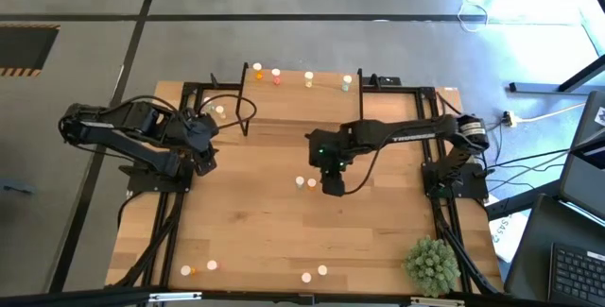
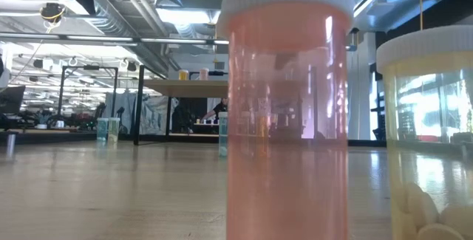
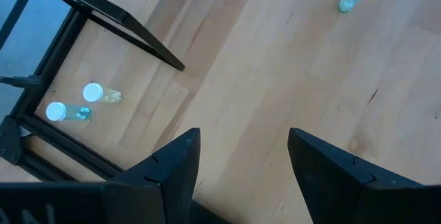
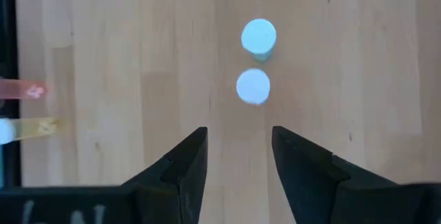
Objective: Pick and place medicine bottles onto shelf by color
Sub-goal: Put the bottom orange pill bottle on the shelf aligned with the other orange pill bottle
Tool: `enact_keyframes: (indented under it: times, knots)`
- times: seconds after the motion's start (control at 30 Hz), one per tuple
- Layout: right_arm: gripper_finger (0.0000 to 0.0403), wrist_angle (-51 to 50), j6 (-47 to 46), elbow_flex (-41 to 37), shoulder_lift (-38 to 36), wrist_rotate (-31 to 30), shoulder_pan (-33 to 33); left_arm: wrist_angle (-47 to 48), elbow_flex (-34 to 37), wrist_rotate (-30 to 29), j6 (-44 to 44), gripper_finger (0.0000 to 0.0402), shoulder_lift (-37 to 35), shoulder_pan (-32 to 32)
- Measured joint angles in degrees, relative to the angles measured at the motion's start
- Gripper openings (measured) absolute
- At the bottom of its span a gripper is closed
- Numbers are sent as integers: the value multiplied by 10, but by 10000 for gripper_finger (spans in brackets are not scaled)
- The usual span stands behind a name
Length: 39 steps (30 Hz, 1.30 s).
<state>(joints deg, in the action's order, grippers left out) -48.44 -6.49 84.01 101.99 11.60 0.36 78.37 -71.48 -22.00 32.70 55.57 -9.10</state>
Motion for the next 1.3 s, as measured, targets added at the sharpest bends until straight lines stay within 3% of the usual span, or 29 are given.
enact_keyframes:
  times: [0.47,0.83,1.03,1.3]
  knots:
    - [165,49,8,0,62,0,1,0,0,0,-3,215,0,0]
    - [165,49,-7,18,63,2,1,0,0,-2,13,215,0,0]
    - [165,32,-3,34,47,7,2,2,0,-8,26,215,0,0]
    - [165,22,-7,34,-19,-59,15,7,2,32,55,215,-2,-59]
